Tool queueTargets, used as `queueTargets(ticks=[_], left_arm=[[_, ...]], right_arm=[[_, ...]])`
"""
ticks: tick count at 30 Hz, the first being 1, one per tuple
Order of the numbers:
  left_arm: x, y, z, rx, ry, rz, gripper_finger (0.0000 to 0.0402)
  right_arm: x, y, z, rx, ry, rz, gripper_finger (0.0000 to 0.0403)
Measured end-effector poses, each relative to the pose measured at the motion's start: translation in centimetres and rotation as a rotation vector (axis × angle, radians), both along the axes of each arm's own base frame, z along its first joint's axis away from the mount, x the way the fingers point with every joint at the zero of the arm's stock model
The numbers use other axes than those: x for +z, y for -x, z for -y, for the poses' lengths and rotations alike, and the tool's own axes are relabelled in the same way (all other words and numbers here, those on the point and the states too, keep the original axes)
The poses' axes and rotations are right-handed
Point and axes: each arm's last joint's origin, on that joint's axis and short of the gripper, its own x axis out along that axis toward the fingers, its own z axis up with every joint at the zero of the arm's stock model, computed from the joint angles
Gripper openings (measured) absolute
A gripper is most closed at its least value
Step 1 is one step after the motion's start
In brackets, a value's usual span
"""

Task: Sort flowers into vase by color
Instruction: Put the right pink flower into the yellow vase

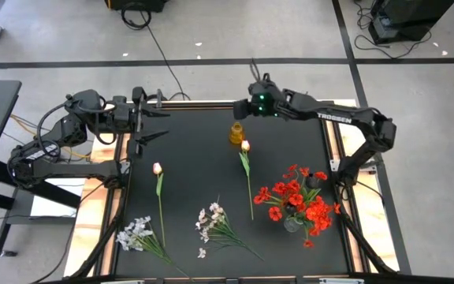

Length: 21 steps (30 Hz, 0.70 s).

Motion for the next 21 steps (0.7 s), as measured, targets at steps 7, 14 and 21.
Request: queueTargets(ticks=[7,14,21], left_arm=[[0.0,0.0,0.0,0.0,0.0,0.0,0.0224],[0.0,0.0,0.0,0.0,0.0,0.0,0.0224],[0.0,0.0,0.0,0.0,0.0,0.001,0.0224]], right_arm=[[-3.1,0.1,-0.1,-0.003,-0.193,-0.161,0.0125],[-4.9,-1.0,-2.0,0.235,-0.354,-0.203,0.0129],[-6.6,-1.6,-4.3,0.162,-0.498,-0.288,0.0137]])
